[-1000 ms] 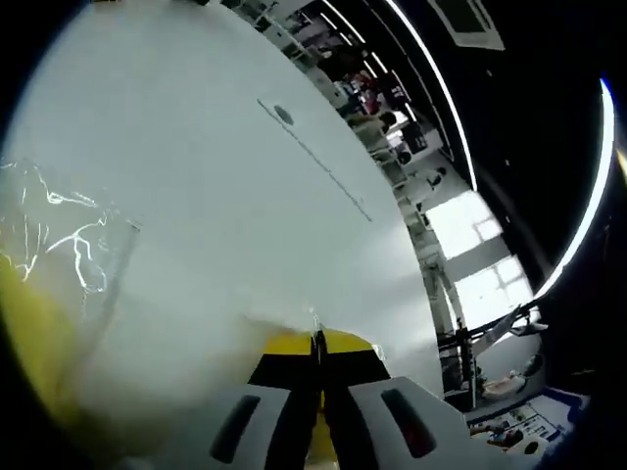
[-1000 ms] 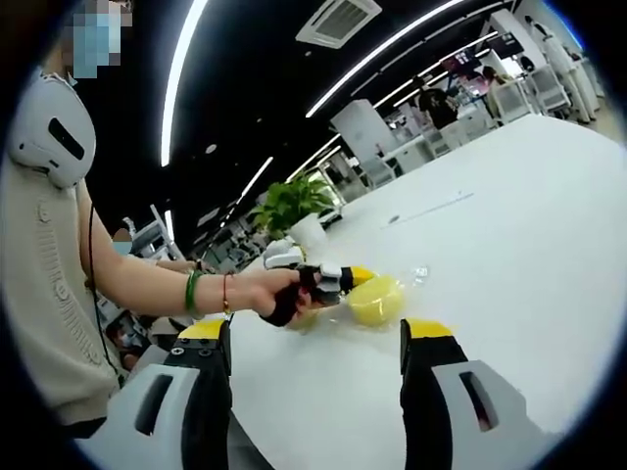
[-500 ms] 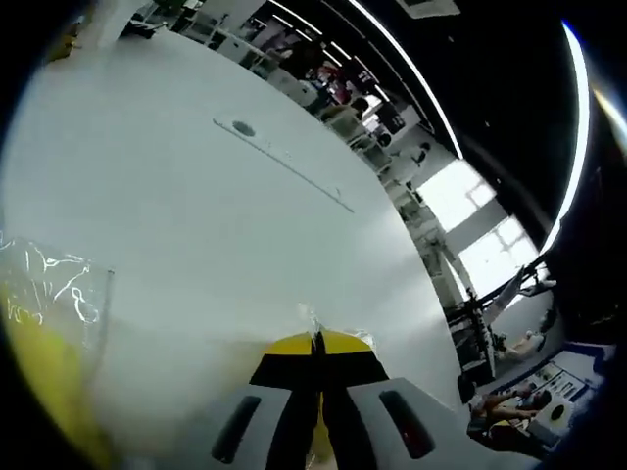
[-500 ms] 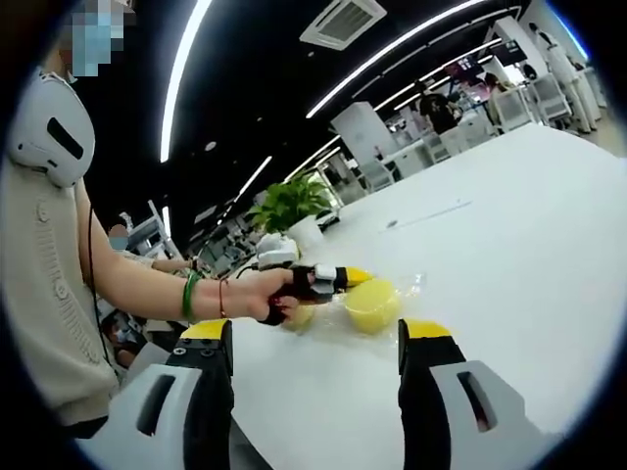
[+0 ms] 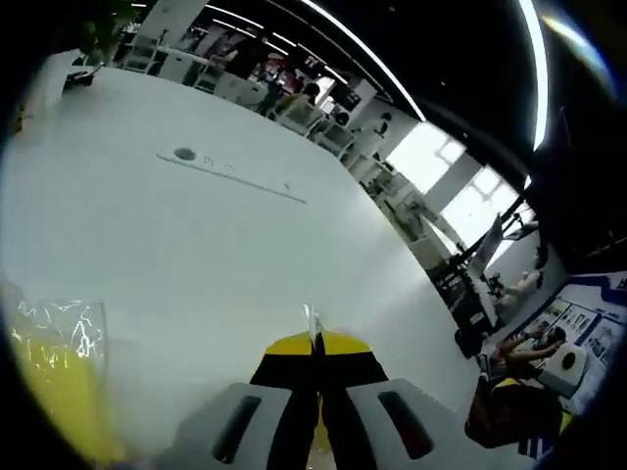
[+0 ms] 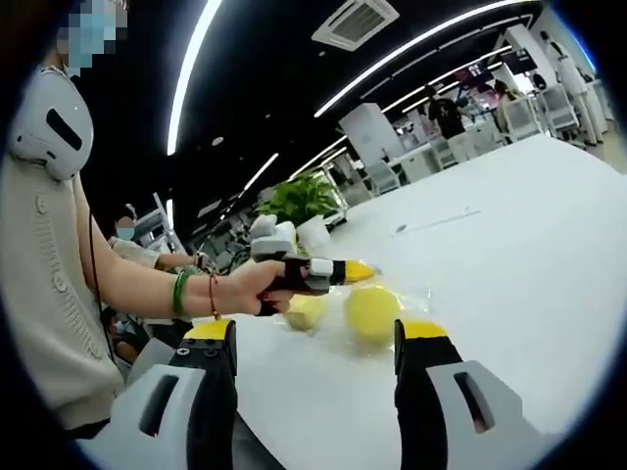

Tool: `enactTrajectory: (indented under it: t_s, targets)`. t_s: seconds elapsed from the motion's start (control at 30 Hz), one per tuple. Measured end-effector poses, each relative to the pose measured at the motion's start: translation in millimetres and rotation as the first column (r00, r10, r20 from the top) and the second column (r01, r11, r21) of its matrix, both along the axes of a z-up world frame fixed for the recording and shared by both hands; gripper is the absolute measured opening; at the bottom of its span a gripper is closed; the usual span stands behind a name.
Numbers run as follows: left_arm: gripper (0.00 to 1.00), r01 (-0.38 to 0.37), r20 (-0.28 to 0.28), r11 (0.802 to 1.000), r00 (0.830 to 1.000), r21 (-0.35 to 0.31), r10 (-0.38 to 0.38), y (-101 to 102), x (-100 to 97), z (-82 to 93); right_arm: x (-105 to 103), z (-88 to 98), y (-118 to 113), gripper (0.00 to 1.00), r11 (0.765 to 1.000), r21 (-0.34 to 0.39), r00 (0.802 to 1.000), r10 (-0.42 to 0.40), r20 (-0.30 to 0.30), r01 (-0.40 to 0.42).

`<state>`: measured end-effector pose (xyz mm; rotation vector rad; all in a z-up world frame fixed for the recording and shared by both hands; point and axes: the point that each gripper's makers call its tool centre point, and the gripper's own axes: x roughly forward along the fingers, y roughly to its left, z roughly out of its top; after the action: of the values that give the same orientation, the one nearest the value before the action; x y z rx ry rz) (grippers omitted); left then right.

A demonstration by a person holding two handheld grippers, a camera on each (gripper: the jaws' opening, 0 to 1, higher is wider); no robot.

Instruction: Compare the silicone blocks by pressing each to a similar depth, holding the contact briefly, and releasing to observe deformation and rebound differences across the visible hardness samples.

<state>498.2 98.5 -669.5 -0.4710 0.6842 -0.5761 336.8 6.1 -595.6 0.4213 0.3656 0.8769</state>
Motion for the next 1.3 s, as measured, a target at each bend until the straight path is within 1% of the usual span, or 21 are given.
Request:
enactTrajectory:
  t_s: [0.03, 0.07, 0.1, 0.13, 0.27, 0.3, 0.33, 0.47, 0.53, 0.6, 0.63, 0.7, 0.73, 0.87, 0.97, 1.0, 1.17, 1.3]
  targets:
    - [0.0, 0.017, 0.02, 1.0, 1.0, 0.01, -0.017, -0.1, -3.7, 5.2, -1.3, 1.4, 0.8, 0.6, 1.0, -0.002, 1.0, 0.002, 0.004, -0.002]
    - [0.0, 0.011, 0.016, 1.0, 1.0, -0.002, -0.011, 1.1, -7.2, 10.5, -2.2, 2.7, 1.2, 0.6, 1.0, -0.003, 1.0, 0.002, 0.008, -0.002]
    - [0.0, 0.02, 0.026, 1.0, 0.999, -0.004, -0.02, 1.4, -9.3, 15.2, -3.3, 4.0, 2.0, 0.6, 1.0, -0.009, 1.0, 0.004, 0.014, -0.004]
    - [0.0, 0.031, 0.056, 0.999, 0.998, 0.014, -0.032, 2.9, -10.6, 20.3, -4.2, 4.7, 2.6, 0.6, 1.0, -0.013, 1.0, 0.006, 0.018, -0.006]
    - [0.0, 0.059, 0.09, 0.997, 0.994, 0.046, -0.063, 6.5, -17.8, 31.4, -6.7, 9.4, 4.7, 0.6, 1.0, -0.019, 0.999, 0.012, 0.033, -0.011]
    - [0.0, 0.061, 0.09, 0.997, 0.994, 0.041, -0.064, 8.1, -20.3, 34.7, -7.5, 11.7, 5.7, 0.6, 1.0, -0.022, 0.999, 0.014, 0.041, -0.013]
    - [0.0, 0.068, 0.104, 0.997, 0.992, 0.047, -0.073, 8.9, -21.9, 37.9, -8.1, 13.5, 6.3, 0.6, 1.0, -0.024, 0.999, 0.015, 0.048, -0.014]
    - [0.0, 0.081, 0.13, 0.995, 0.988, 0.057, -0.088, 13.3, -30.5, 51.1, -11.0, 19.1, 10.9, 0.6, 0.999, -0.039, 0.997, 0.031, 0.064, -0.029]
    - [0.0, 0.094, 0.161, 0.991, 0.981, 0.096, -0.109, 16.1, -35.0, 57.7, -11.9, 20.1, 12.7, 0.6, 0.999, -0.037, 0.997, 0.04, 0.068, -0.038]
    - [0.0, 0.106, 0.171, 0.989, 0.978, 0.1, -0.122, 17.3, -40.0, 63.0, -12.9, 18.7, 15.1, 0.6, 0.998, -0.053, 0.996, 0.05, 0.068, -0.046]
    - [0.0, 0.105, 0.182, 0.989, 0.975, 0.108, -0.123, 19.0, -41.7, 65.8, -14.1, 18.9, 17.0, 0.6, 0.996, -0.072, 0.995, 0.06, 0.078, -0.055]
    - [0.0, 0.114, 0.196, 0.986, 0.971, 0.125, -0.137, 22.5, -46.9, 71.0, -15.9, 21.4, 21.2, 0.6, 0.994, -0.084, 0.993, 0.074, 0.087, -0.067]
    - [0.0, 0.117, 0.212, 0.983, 0.967, 0.142, -0.145, 25.2, -49.3, 74.1, -16.5, 22.9, 22.8, 0.6, 0.994, -0.087, 0.993, 0.081, 0.091, -0.073]
    - [0.0, 0.134, 0.223, 0.978, 0.96, 0.163, -0.169, 33.9, -55.8, 80.9, -16.1, 30.8, 29.3, 0.6, 0.99, -0.109, 0.987, 0.106, 0.122, -0.093]
    - [0.0, 0.137, 0.239, 0.975, 0.955, 0.176, -0.177, 41.9, -60.8, 88.4, -15.1, 33.4, 32.7, 0.6, 0.986, -0.127, 0.984, 0.121, 0.132, -0.105]
    - [0.0, 0.139, 0.242, 0.975, 0.954, 0.176, -0.179, 43.6, -62.3, 90.5, -15.2, 36.6, 35.4, 0.6, 0.985, -0.133, 0.981, 0.131, 0.145, -0.112]
    - [0.0, 0.137, 0.271, 0.972, 0.944, 0.189, -0.186, 50.0, -69.4, 104.1, -15.2, 42.8, 41.9, 0.6, 0.981, -0.146, 0.975, 0.154, 0.157, -0.131]
    - [0.0, 0.152, 0.291, 0.969, 0.935, 0.193, -0.205, 53.3, -73.1, 116.9, -14.8, 46.8, 47.3, 0.61, 0.969, -0.185, 0.964, 0.198, 0.175, -0.165]
